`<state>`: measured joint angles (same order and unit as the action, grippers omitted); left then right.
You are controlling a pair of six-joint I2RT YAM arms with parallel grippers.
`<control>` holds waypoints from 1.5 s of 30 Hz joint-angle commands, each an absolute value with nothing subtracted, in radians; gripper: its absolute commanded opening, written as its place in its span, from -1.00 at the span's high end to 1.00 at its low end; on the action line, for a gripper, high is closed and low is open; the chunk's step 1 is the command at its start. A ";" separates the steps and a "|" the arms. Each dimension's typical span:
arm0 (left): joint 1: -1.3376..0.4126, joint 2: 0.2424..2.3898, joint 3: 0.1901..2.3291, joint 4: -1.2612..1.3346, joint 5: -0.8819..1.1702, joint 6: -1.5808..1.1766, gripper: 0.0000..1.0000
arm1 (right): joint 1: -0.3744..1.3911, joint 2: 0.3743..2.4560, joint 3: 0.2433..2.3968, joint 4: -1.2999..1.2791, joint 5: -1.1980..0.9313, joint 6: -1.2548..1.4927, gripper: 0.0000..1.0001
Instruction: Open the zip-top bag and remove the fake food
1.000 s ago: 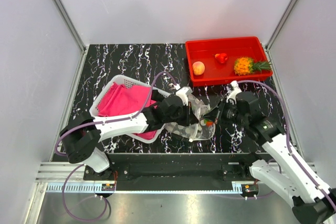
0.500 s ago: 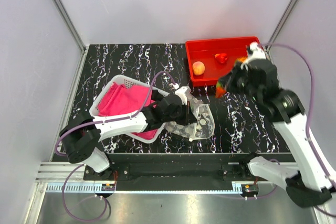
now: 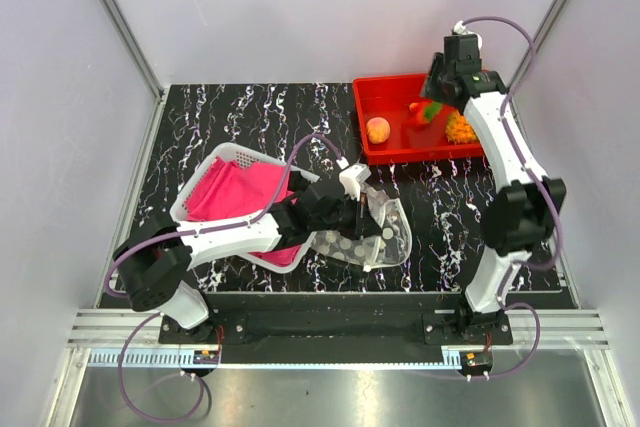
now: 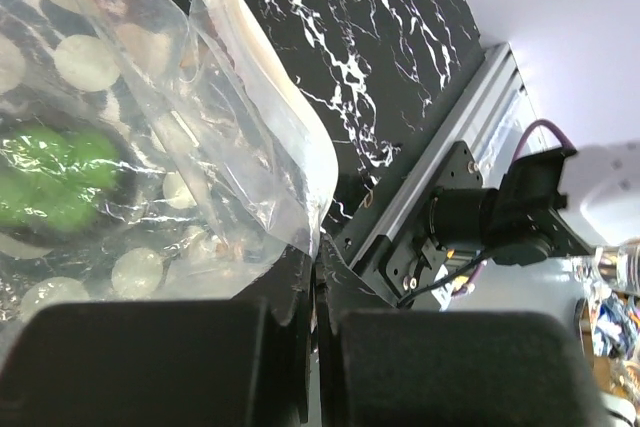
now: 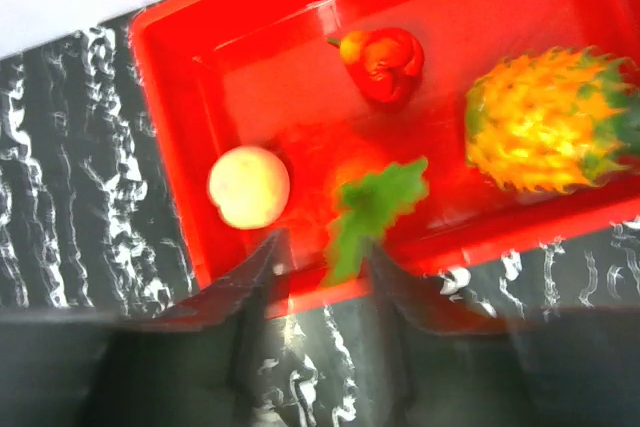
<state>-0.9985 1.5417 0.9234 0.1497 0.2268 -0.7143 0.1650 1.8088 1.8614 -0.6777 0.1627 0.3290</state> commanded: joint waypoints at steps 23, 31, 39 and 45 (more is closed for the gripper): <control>-0.989 1.508 0.920 0.202 0.213 -0.730 1.00 | 0.376 0.835 0.944 -0.867 -0.064 0.552 -0.33; -0.989 1.480 0.877 0.265 0.227 -0.785 1.00 | 0.377 0.710 0.775 -0.770 -0.333 0.615 -0.28; -0.989 1.499 0.899 0.295 0.251 -0.818 1.00 | 0.377 0.744 0.575 -0.467 -0.446 0.808 0.06; -0.991 1.505 0.920 0.293 0.258 -0.822 1.00 | 0.377 0.793 0.468 -0.267 -0.400 0.850 0.04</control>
